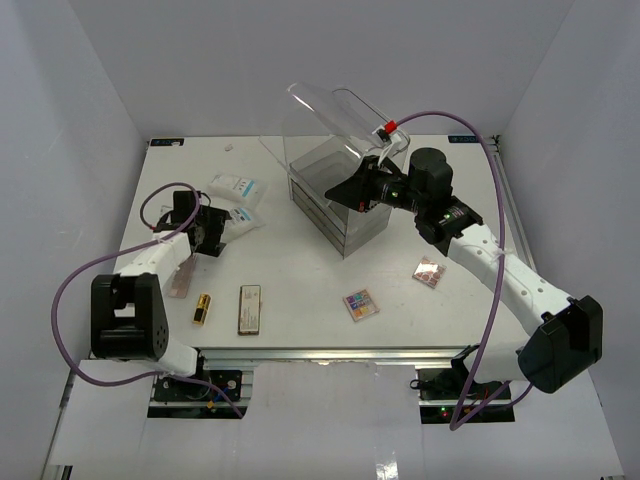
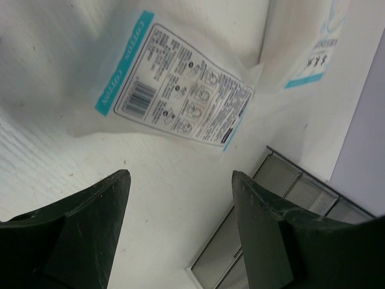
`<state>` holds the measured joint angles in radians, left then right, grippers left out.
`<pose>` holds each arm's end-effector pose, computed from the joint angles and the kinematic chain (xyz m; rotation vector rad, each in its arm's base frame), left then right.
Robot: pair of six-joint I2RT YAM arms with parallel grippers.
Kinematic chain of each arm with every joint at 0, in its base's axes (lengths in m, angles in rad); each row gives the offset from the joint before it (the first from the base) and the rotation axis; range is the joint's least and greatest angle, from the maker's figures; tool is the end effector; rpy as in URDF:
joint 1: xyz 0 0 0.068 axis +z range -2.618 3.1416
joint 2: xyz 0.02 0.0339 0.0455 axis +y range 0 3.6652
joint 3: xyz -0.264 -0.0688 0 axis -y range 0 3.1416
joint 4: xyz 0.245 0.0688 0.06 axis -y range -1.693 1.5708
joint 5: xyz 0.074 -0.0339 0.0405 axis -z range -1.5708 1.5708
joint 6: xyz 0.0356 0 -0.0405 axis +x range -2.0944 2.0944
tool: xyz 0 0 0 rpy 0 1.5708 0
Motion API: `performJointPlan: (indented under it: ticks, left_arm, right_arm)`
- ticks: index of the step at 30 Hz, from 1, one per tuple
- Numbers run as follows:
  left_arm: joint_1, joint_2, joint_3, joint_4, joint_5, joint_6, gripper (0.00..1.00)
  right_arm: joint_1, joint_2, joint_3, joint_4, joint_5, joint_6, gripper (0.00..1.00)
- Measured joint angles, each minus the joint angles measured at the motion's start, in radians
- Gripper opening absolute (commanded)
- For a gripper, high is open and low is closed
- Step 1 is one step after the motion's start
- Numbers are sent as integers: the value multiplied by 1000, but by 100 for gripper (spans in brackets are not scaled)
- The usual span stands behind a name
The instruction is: Organize the makeup
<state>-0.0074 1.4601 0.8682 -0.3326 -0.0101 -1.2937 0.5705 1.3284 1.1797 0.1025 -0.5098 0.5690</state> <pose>0.2936 -0.0018 0.2015 -1.5473 2.0574 -0.5118 0.2539 0.1835 0.3880 -0.4291 1.7191 1.2629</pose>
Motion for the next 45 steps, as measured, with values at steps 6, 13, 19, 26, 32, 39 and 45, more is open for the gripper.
performJointPlan:
  ticks: [6,13,19,26,32,39,45]
  left_arm:
    - [1,94,25,24,-62,-62,65]
    - [1,185,31,67,-66,-99,25]
    - [1,185,36,93,-61,-110,9]
    - [1,129,-19,147,-21,-66,0]
    - [3,-93,-126,208,83,31,0]
    - [4,-340,-278,388,279,117,0]
    - [-54,-341,-333,528,427,101,0]
  right_arm:
    - [-1,-4,-1,1,0,0,11]
    - [-7,-28,-18,3,-9,1,11]
    - [-10,-29,-19,3,-14,4,11]
    - [-13,-30,-19,4,-18,5,11]
    - [-15,-31,-19,4,-21,7,11]
    - [-19,-32,-19,5,-28,13,11]
    - [-21,-32,-19,5,-32,18,11]
